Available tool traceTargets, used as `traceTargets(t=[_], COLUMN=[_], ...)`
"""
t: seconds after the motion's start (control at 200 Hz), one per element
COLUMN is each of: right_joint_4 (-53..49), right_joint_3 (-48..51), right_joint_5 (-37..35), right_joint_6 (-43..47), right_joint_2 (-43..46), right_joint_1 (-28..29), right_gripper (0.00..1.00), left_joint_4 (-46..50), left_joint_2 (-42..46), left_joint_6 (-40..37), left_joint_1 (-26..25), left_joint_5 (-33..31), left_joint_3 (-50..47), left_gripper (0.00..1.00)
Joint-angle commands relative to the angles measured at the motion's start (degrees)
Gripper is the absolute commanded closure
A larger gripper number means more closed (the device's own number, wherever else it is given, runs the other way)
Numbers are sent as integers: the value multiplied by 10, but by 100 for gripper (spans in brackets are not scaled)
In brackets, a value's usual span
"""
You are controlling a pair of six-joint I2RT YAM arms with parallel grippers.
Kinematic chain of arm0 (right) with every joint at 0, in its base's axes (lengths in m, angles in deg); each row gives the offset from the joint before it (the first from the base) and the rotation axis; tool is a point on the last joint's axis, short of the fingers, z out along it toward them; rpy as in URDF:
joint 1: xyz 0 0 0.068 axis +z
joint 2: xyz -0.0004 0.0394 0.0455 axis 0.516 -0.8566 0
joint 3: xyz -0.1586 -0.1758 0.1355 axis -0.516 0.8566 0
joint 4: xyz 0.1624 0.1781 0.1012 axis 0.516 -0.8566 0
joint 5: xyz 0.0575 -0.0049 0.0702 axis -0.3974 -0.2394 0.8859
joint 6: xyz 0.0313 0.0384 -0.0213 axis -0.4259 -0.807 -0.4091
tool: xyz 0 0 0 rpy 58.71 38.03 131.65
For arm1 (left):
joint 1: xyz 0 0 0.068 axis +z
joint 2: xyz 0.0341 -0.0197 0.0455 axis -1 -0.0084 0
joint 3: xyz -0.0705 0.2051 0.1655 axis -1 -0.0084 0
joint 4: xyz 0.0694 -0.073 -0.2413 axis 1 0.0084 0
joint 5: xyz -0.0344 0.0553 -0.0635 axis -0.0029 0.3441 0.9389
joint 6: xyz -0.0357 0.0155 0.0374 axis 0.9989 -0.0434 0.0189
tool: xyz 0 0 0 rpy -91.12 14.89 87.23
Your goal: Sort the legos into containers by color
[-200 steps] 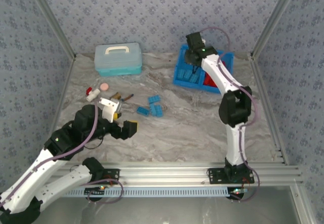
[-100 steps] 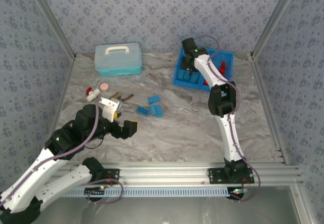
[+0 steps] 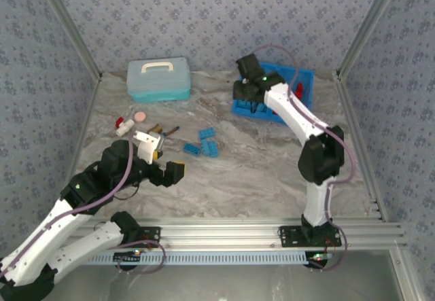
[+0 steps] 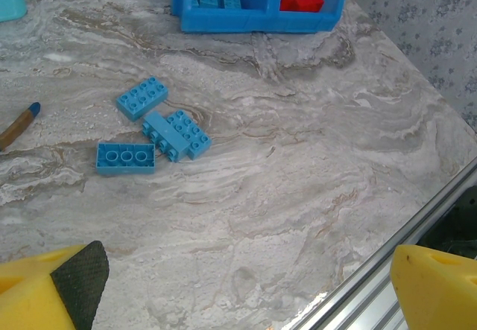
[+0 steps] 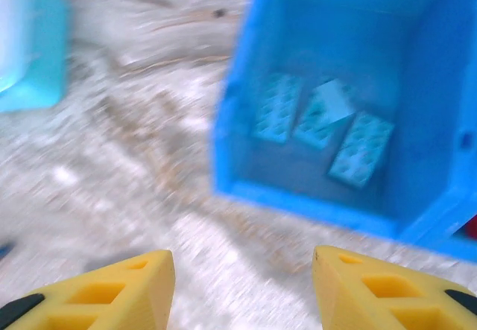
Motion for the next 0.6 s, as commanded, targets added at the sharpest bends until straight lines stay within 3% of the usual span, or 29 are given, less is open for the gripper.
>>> traceTargets(t=[0.0,0.24,0.45,0.595], right_joint_4=[30,73,53,39], right_joint_3=[86,192,122,81], right_joint_5=[-1,43,29,14], right_joint_6=[-9,-49,-50,-61], right_joint_2=[27,16,-60,-114], right_joint_1=[56,150,195,199], right_gripper=[46,46,48,55], left_joint_4=[2,-2,1,8], left_joint_2=[2,9,15,25], left_joint_6=[-6,-3,3,7], left_joint_1=[-2,-2,-1,-2], left_joint_5=[-5,-4,-4,-7], left_joint_3=[10,-1,-5,-4], left_gripper=[1,1,1,1])
